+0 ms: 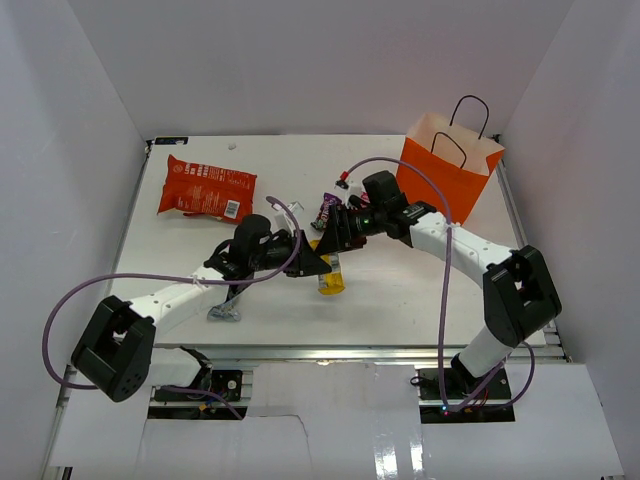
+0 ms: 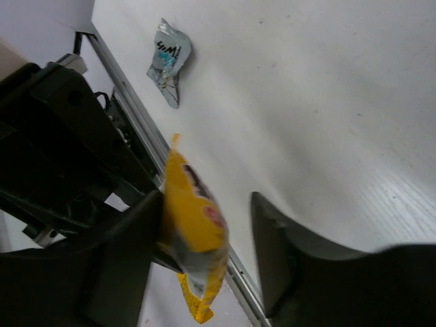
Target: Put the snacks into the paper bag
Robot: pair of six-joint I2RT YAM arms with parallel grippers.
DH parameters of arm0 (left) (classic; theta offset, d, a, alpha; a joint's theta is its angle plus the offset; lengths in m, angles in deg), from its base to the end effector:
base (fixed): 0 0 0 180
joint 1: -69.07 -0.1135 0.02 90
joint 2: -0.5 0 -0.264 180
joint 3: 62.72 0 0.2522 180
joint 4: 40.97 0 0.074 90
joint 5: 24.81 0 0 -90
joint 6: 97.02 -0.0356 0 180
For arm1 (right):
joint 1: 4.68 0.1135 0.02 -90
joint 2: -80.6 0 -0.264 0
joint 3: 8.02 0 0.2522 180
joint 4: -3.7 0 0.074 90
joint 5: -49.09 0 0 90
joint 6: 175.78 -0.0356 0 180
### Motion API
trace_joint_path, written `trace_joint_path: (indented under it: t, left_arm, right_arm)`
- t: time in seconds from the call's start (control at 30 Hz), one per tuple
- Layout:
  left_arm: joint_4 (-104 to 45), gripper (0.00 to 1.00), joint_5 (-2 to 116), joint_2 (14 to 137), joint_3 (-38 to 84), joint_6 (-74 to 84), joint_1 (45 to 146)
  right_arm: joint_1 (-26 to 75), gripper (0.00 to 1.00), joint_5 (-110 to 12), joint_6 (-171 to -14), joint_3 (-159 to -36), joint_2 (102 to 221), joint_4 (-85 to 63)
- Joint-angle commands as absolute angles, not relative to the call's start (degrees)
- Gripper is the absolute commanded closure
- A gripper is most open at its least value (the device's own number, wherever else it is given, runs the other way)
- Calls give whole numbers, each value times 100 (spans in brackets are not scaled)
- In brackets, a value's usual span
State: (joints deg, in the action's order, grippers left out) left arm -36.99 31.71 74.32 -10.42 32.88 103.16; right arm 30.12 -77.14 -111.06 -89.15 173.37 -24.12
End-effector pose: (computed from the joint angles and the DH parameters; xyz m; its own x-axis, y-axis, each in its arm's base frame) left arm 0.2164 -0.1702 0.2299 -0.8379 -0.0790 -0.5401 0.4463 0.4706 -0.7612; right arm 0.2828 0.2222 0.2610 -0.8285 -0.1563 -0.5377 -0.5322 0.5184 0.6694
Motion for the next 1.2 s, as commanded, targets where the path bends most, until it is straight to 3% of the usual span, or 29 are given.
trace_joint_path:
  t: [0.0,0.1,0.2,0.27,0.3,0.37,0.43,0.5,0.57,0.67,0.83,1.0,1.17]
  left_arm:
    - [-4048,86,3135,7328,-792,3289,10335]
    - [-4048,81,3038,7380,-783,3306,10343]
    - [-4048,66,2986,7380,-800,3324,10343]
    - [-4039,46,3012,7276,-818,3324,10335]
    - [-4031,42,3064,7223,-853,3315,10343]
    - [-3961,28,3117,7021,-879,3254,10335]
    - [-3829,26,3292,6836,-888,3149,10335]
    - [-3338,10,3712,6547,-801,3034,10335]
    - [-2638,2,4047,6327,-695,2788,10335]
    - [-1502,2,5083,5878,-484,2603,10335]
    - [168,2,7296,5334,-256,3050,10326]
    - [795,2,7705,4885,-545,3797,10326]
    - [1005,2,7889,4524,-800,4141,10317]
  right_arm:
    - [3074,48,-7844,-11241,-8744,17025,-2219]
    - [3056,62,-7861,-11198,-8796,16963,-2201]
    - [3013,73,-7940,-11092,-8945,16945,-2201]
    - [2977,79,-7967,-10899,-9059,16928,-2227]
    - [2925,85,-7967,-10811,-9234,16919,-2245]
    - [2811,88,-7853,-10408,-9489,16910,-2411]
    - [2749,88,-7651,-9969,-10040,16902,-2718]
    - [2591,88,-7545,-9187,-10472,16902,-2903]
    - [2294,88,-7632,-8573,-11167,16893,-3071]
    - [1845,88,-7433,-7816,-12291,16866,-3150]
    - [1457,86,-5677,-6874,-13778,16866,-2932]
    - [772,85,-4891,-6601,-14245,17165,-2562]
    - [227,84,-4741,-6495,-13737,17315,-2588]
